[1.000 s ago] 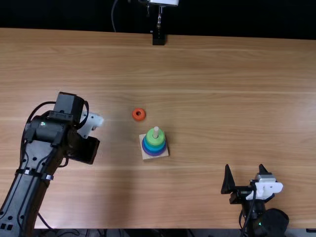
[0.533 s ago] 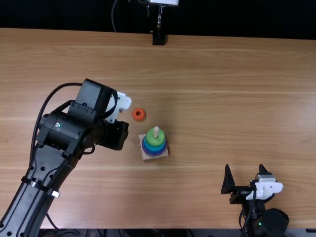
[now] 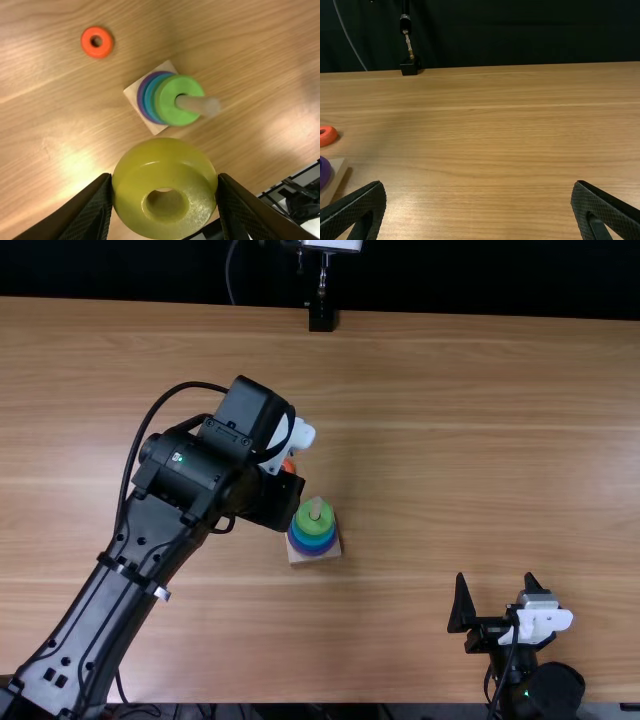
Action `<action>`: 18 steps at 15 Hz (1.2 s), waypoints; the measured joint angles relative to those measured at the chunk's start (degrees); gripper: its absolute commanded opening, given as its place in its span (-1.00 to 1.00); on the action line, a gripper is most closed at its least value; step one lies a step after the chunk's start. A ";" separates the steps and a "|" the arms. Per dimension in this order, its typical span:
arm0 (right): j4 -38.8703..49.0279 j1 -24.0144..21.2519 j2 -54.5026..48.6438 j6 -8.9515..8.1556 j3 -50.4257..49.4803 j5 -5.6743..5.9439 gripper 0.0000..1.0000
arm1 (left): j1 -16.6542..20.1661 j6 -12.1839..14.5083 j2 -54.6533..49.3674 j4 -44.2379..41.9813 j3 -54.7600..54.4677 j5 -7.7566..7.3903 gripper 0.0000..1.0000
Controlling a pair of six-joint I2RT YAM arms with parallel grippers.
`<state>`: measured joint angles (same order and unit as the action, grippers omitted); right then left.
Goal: Build the Hanoi tower: stack the rings onto the peg from bottom to top in this color order: purple, dark blue, light blue, dark green, light green, yellow, orange.
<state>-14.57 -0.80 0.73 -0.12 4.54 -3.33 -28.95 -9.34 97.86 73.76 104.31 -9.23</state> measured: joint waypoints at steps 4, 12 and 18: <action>0.02 0.00 0.00 -0.02 0.00 -0.02 1.00 | -1.49 -0.22 2.95 -0.07 1.33 0.02 -1.00; 0.00 0.00 0.00 -0.02 0.00 -0.02 1.00 | -4.07 -1.22 7.98 -1.09 4.57 -0.15 -1.00; 0.00 0.00 0.00 -0.02 0.00 -0.04 1.00 | -4.24 -1.46 9.14 -1.05 6.73 -0.13 -1.00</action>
<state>-14.57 -0.80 0.73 -0.14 4.54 -3.38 -33.19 -10.81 107.00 72.71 111.04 -9.37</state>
